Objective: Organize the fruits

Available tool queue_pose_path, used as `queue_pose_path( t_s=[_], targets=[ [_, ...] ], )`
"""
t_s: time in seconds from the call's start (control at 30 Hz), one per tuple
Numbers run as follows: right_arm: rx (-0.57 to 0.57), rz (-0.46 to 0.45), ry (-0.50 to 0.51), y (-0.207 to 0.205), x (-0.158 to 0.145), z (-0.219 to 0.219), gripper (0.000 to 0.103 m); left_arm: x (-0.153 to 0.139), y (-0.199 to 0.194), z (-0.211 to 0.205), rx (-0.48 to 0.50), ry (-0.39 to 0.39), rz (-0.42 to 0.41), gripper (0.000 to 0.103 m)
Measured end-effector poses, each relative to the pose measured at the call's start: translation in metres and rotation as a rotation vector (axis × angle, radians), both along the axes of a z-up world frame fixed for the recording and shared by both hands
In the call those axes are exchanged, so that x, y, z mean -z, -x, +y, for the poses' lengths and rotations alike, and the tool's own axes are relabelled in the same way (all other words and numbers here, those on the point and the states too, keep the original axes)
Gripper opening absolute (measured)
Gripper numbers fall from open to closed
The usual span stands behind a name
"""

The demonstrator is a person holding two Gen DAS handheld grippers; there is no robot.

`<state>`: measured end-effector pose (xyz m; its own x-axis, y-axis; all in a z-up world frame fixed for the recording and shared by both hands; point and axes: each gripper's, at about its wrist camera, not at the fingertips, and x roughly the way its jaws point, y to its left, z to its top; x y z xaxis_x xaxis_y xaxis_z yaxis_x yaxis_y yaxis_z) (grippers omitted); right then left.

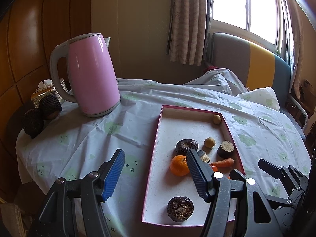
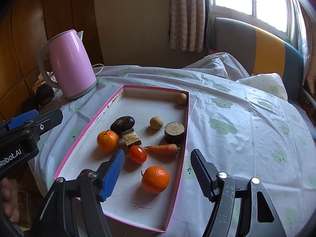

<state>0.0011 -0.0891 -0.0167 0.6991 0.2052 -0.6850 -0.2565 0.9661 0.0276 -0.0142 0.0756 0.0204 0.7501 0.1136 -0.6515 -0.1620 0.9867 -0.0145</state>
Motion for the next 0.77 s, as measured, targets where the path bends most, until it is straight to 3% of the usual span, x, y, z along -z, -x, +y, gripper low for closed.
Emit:
queue_pose_path(
  t_s=[0.4,0.63,0.77],
  targets=[
    [-0.003,0.005,0.003,-0.0023,0.0018,-0.0007,0.070,0.0033,-0.0040,0.0019,0.000,0.005,0.016,0.064],
    [0.001,0.014,0.005,-0.0059,0.0054,-0.0028,0.070,0.0028,-0.0055,0.0022,0.011,0.012,-0.003,0.049],
    [0.009,0.008,0.008,-0.0073,0.0050,-0.0065,0.070,0.0025,-0.0060,0.0009,0.019,0.014,-0.006,0.049]
  ],
)
